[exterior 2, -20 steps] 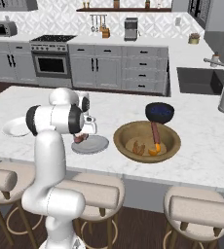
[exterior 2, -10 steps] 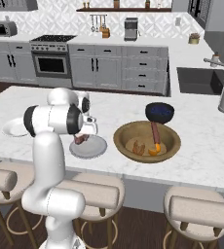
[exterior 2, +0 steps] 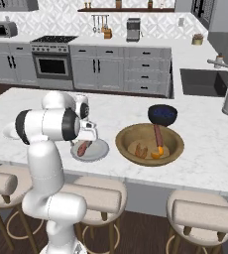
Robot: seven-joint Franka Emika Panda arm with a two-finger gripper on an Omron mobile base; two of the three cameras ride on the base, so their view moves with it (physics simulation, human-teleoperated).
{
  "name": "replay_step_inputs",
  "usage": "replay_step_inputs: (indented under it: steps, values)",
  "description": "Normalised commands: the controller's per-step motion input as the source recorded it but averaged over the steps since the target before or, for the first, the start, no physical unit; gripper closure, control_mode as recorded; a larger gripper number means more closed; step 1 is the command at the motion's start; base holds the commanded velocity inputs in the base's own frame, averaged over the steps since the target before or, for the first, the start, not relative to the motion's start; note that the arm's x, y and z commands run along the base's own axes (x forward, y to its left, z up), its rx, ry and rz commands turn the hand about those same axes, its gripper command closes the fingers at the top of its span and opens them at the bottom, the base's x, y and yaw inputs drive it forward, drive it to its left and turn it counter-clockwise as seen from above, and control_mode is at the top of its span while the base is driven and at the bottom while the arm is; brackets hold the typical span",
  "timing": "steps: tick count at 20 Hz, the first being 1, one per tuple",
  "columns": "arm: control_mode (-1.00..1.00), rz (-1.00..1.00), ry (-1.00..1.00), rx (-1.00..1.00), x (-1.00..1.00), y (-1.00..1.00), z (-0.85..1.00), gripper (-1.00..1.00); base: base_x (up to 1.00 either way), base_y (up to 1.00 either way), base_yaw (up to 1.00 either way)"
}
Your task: Place one bun and one sausage from the bowl on each plate.
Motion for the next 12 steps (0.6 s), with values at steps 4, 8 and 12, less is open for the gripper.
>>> replay_step_inputs:
  steps: [4, 8, 12]
  values:
    - [-1.0, -0.02, 0.0, 0.06, -0.2, -0.44, 0.88, -1.0, 0.0, 0.0, 0.0]
    - [-1.0, 0.0, 0.0, 0.04, -0.32, -0.59, 0.82, -1.0, 0.0, 0.0, 0.0]
    - [-1.0, 0.0, 0.0, 0.01, -0.22, -0.62, 0.41, -1.0, 0.0, 0.0, 0.0]
